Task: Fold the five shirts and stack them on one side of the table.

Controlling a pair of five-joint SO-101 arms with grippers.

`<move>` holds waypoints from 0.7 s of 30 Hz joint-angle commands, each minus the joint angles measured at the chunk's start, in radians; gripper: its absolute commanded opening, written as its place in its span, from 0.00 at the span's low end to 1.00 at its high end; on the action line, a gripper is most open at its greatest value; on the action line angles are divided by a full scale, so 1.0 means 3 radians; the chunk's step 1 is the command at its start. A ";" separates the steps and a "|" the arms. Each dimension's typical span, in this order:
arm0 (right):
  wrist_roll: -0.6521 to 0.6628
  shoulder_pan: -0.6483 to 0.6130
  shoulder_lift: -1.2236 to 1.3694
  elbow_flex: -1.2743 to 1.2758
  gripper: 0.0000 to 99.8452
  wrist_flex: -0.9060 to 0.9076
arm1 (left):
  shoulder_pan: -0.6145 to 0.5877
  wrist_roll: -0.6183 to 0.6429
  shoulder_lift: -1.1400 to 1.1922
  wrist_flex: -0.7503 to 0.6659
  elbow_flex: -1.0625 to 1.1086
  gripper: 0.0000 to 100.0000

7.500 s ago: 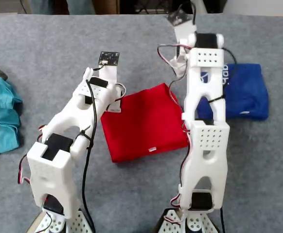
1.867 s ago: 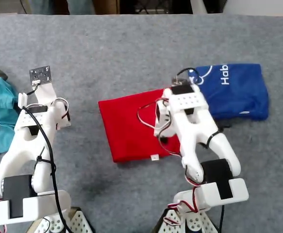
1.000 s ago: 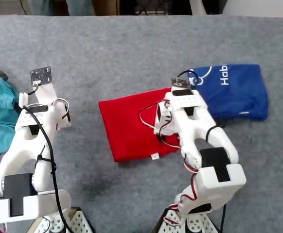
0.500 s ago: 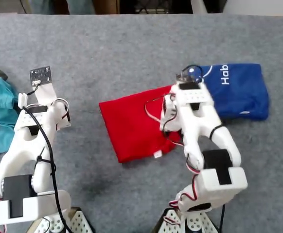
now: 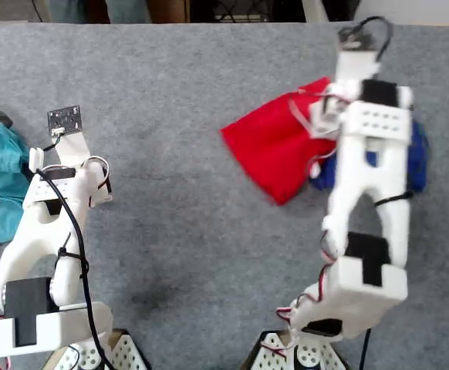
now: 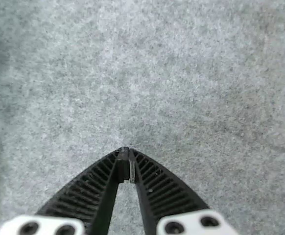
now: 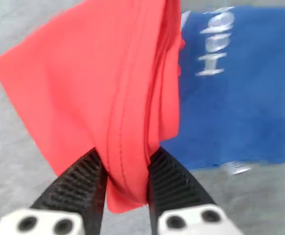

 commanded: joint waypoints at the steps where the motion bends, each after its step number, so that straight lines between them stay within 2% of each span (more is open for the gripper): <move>1: 0.0215 0.0404 0.0217 -0.0642 0.01 0.0102 | -0.0013 -0.0041 -0.0159 0.0031 -0.0028 0.03; 8: 0.0563 0.1023 0.0939 -0.1634 0.01 0.0450 | -0.0013 -0.0041 -0.0159 0.0031 -0.0028 0.03; 14: 0.0619 0.1151 0.1476 -0.2232 0.02 0.0864 | -0.0013 -0.0041 -0.0159 0.0031 -0.0028 0.03; 16: 0.0619 0.1146 0.1609 -0.2401 0.08 0.0997 | -0.0013 -0.0041 -0.0159 0.0031 -0.0028 0.03; 21: 0.0614 0.1156 0.1747 -0.2841 0.32 0.1151 | -0.0018 -0.0041 -0.0159 0.0031 -0.0028 0.03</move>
